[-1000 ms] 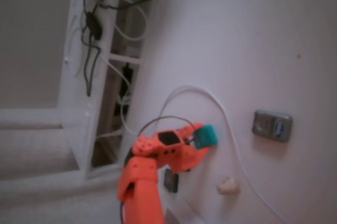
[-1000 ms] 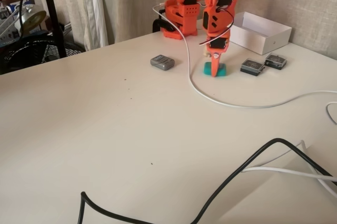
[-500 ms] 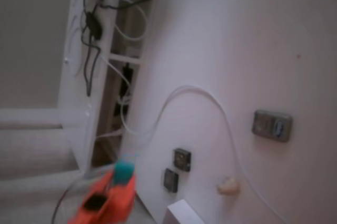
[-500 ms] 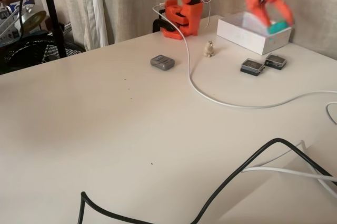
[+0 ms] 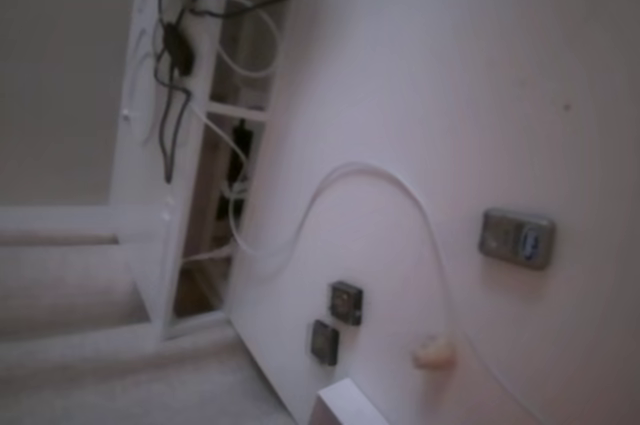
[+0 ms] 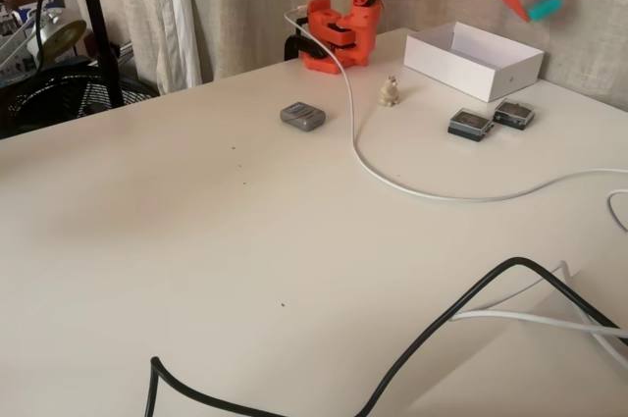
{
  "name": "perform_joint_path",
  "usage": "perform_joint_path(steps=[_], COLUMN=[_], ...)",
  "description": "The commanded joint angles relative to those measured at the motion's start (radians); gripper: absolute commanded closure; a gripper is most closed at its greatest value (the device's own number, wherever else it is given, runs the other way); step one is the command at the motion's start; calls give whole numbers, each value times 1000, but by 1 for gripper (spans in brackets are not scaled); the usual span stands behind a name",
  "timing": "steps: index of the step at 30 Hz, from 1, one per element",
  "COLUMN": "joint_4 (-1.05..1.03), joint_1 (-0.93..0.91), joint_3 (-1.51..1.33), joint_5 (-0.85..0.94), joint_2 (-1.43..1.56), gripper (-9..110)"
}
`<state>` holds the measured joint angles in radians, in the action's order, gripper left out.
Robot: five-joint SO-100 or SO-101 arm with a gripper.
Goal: Grasp the green cube and put it in the bin.
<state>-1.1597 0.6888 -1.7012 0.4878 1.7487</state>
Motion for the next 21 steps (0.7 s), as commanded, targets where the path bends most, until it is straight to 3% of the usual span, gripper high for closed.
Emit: perform_joint_path(steps=[1, 14, 19, 21], joint_4=[17, -5, 6, 15], joint_1=[60, 40, 28, 23], joint_3=[-84, -314, -337, -347], joint_5=[49, 60, 57, 55], joint_2=[77, 155, 164, 173], gripper=[110, 110, 92, 90])
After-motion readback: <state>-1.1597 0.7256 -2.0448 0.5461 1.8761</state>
